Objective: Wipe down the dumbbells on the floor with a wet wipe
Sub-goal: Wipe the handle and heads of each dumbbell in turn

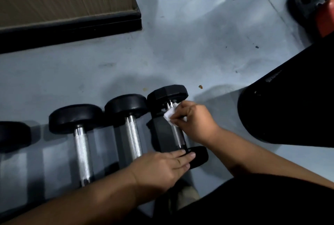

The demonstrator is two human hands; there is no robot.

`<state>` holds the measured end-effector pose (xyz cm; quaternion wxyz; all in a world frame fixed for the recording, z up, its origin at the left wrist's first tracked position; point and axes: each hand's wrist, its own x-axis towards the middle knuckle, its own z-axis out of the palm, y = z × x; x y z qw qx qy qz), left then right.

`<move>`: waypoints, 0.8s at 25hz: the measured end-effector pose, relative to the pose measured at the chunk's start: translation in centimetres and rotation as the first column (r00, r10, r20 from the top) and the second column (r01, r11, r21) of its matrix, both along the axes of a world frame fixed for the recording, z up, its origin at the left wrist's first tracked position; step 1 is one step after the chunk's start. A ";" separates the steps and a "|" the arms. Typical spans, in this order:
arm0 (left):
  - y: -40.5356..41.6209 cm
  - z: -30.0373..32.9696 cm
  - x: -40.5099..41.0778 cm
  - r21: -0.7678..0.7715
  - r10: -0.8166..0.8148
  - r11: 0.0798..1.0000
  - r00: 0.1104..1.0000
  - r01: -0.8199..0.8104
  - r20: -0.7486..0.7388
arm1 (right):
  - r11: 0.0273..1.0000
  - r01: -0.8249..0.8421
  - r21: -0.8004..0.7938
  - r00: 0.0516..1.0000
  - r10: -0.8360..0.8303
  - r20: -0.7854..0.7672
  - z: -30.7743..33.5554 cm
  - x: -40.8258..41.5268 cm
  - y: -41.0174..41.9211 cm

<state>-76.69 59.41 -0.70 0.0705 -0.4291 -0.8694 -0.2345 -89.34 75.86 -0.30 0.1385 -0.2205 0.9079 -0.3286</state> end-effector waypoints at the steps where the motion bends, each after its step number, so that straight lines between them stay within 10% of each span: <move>1: -0.4 -0.1 -0.1 -0.027 -0.042 0.999 0.999 0.041 -0.009 | 0.999 -0.033 0.024 0.999 0.033 0.004 0.0 1.2 0.7; 6: -0.2 0.3 -0.3 -0.021 -0.062 0.998 0.994 0.064 0.090 | 0.975 -0.214 0.064 0.977 0.213 0.014 1.1 2.1 2.2; 12: 1.4 1.8 -0.2 -0.043 -0.024 0.999 0.990 0.031 0.139 | 0.998 0.061 0.023 0.998 -0.060 -0.009 0.2 -0.8 -0.5; 20: 1.7 1.7 -0.4 -0.091 -0.039 0.994 0.975 0.060 0.220 | 0.994 -0.057 0.090 0.984 0.041 0.175 1.0 -0.2 1.7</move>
